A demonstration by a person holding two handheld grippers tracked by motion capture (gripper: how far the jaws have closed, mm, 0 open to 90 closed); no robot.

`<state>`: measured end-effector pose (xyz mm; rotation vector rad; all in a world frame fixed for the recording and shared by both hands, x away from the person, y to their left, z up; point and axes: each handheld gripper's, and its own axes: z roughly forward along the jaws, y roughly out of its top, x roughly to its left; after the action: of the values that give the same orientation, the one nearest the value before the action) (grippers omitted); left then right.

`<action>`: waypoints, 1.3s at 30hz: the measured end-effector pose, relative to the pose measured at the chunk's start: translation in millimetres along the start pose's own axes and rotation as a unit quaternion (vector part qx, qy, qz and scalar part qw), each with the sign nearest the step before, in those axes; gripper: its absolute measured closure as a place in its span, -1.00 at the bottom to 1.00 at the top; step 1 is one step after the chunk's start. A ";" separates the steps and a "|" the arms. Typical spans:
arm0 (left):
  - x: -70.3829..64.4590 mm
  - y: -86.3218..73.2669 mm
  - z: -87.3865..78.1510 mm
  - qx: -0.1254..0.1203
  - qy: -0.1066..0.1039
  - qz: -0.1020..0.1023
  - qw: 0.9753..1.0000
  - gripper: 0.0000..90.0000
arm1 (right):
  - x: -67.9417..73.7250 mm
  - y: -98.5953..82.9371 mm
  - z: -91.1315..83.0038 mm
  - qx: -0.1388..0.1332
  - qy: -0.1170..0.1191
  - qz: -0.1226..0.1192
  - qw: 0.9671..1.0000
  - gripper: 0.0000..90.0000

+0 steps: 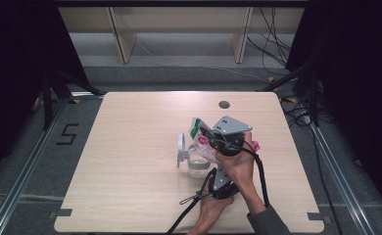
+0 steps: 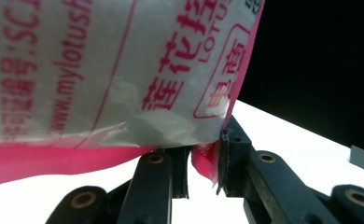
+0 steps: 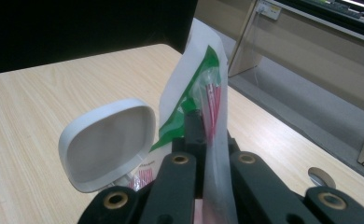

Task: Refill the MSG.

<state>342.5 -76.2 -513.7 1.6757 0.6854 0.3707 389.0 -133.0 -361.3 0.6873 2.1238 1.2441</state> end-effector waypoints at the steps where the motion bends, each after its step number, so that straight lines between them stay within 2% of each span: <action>1: 0.1 -0.1 0.2 -0.001 0.000 -0.001 1.000 0.69 | 1.4 -0.2 0.7 0.000 0.002 0.011 1.000 1.00; 5: 0.1 0.3 0.1 -0.003 -0.001 -0.003 1.000 0.69 | 0.6 1.0 0.4 0.007 0.007 0.000 1.000 1.00; 6: 0.4 0.5 0.1 -0.003 0.000 -0.004 1.000 0.69 | 2.0 1.1 -0.1 0.009 0.005 0.012 1.000 1.00; 7: 0.5 0.7 0.1 -0.004 0.000 -0.003 1.000 0.69 | 3.4 1.2 0.9 0.004 0.001 0.015 1.000 1.00; 8: 0.6 0.9 0.2 -0.004 0.000 -0.004 1.000 0.69 | 3.8 1.7 1.1 0.009 0.009 0.015 1.000 1.00; 11: 0.7 1.1 -0.2 -0.004 0.000 -0.004 1.000 0.69 | 5.3 2.3 0.4 0.011 0.010 0.022 1.000 1.00; 12: 0.4 0.8 0.3 -0.005 0.000 -0.007 1.000 0.69 | 4.7 2.2 0.9 0.011 0.008 0.017 1.000 1.00; 13: 0.4 0.7 0.4 -0.005 0.001 -0.008 1.000 0.69 | 4.2 2.1 2.5 0.005 0.004 0.002 1.000 1.00; 15: 0.5 1.0 0.2 -0.007 0.000 -0.006 1.000 0.69 | 5.2 2.2 2.5 0.010 0.009 0.002 1.000 1.00; 16: 0.4 1.1 -0.2 -0.006 0.001 -0.004 1.000 0.69 | 4.2 2.7 2.1 0.005 0.005 -0.006 1.000 1.00; 17: 0.2 1.2 -0.2 -0.008 0.001 -0.004 1.000 0.69 | 3.6 3.1 2.0 0.001 -0.001 -0.007 1.000 1.00; 18: 0.3 1.1 -0.2 -0.008 0.001 -0.004 1.000 0.69 | 5.4 3.1 1.5 0.010 0.010 0.010 1.000 1.00; 19: 0.2 1.1 0.0 -0.007 0.001 -0.005 1.000 0.69 | 5.4 3.1 1.6 0.010 0.009 0.009 1.000 1.00; 20: 0.2 1.1 0.3 -0.007 0.001 -0.006 1.000 0.69 | 3.7 3.1 2.3 0.004 0.001 -0.009 1.000 1.00; 24: 0.4 0.7 0.5 -0.007 0.001 -0.004 1.000 0.69 | 3.5 2.1 3.1 0.012 0.012 0.015 1.000 1.00; 25: 0.5 0.8 0.5 -0.007 0.001 -0.004 1.000 0.69 | 4.8 2.2 2.0 0.011 0.007 0.023 1.000 1.00; 27: 0.5 1.1 0.8 -0.010 0.000 -0.007 1.000 0.69 | 4.1 2.9 2.6 0.002 0.002 0.005 1.000 1.00; 28: 0.7 0.8 0.5 -0.008 -0.001 -0.008 1.000 0.69 | 4.1 3.1 3.0 0.006 0.006 -0.003 1.000 1.00; 30: 0.9 0.4 0.2 -0.007 -0.001 -0.010 1.000 0.69 | 4.4 2.5 4.9 0.005 -0.001 -0.007 1.000 1.00; 33: 0.7 0.8 0.0 -0.008 0.000 -0.007 1.000 0.69 | 4.9 2.8 3.9 0.002 0.002 -0.003 1.000 1.00; 34: 0.3 0.8 -0.2 -0.008 0.001 -0.005 1.000 0.69 | 6.0 2.9 3.2 0.008 0.008 0.009 1.000 1.00; 36: 0.4 0.5 -0.1 -0.008 0.001 -0.006 1.000 0.69 | 5.9 2.6 2.4 0.008 0.002 0.015 1.000 1.00; 38: 0.7 0.8 -0.1 -0.008 0.000 -0.008 1.000 0.69 | 5.4 2.7 2.9 0.005 0.002 0.011 1.000 1.00; 39: 0.8 1.0 0.0 -0.009 -0.001 -0.009 1.000 0.69 | 6.8 2.6 2.2 0.010 0.011 0.024 1.000 1.00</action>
<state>343.4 -75.8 -512.8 1.6524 0.6930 0.3616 386.1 -125.9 -361.4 0.7418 2.1516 1.2624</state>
